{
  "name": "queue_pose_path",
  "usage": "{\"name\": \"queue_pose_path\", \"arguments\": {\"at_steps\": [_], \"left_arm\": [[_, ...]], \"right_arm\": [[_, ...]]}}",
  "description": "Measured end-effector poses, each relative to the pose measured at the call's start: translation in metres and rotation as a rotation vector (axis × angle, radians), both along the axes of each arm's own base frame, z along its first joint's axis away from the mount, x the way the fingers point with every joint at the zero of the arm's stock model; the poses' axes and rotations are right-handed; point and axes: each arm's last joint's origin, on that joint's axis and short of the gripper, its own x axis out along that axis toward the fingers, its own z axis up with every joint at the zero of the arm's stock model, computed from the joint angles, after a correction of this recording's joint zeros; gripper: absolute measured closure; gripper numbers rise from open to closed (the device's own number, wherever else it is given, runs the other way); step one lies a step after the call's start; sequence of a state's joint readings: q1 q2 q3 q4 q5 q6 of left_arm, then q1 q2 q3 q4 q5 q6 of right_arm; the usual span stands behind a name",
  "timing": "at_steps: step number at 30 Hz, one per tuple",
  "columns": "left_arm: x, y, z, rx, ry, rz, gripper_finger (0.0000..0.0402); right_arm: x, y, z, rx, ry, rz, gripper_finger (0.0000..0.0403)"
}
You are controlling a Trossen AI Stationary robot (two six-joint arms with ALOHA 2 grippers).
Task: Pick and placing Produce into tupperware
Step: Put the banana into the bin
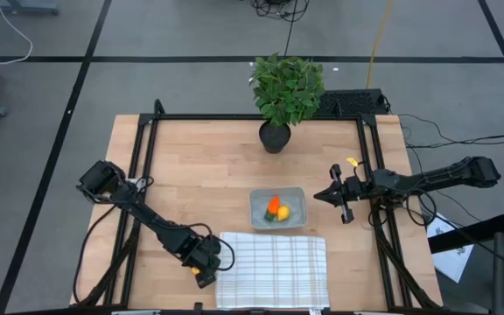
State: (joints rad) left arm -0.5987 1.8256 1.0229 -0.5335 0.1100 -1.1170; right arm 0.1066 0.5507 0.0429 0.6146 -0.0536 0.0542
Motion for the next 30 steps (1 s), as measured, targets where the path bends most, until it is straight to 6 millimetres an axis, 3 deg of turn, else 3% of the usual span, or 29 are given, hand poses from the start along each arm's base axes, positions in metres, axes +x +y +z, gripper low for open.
{"name": "queue_pose_path", "arguments": {"at_steps": [15,22,30], "left_arm": [[-0.001,0.002,-0.001,0.016,-0.003,-0.059,0.0261],[0.001,0.008,0.009,-0.008,-0.036,-0.123,0.0266],[-0.003,0.030,0.050,0.115,-0.195,-0.145,0.0263]], "right_arm": [[0.000,0.000,0.000,0.013,0.003,0.001,0.0403],[0.000,0.000,0.000,0.013,0.004,0.001,0.0403],[0.000,0.000,-0.001,0.012,0.008,0.001,0.0403]]}}
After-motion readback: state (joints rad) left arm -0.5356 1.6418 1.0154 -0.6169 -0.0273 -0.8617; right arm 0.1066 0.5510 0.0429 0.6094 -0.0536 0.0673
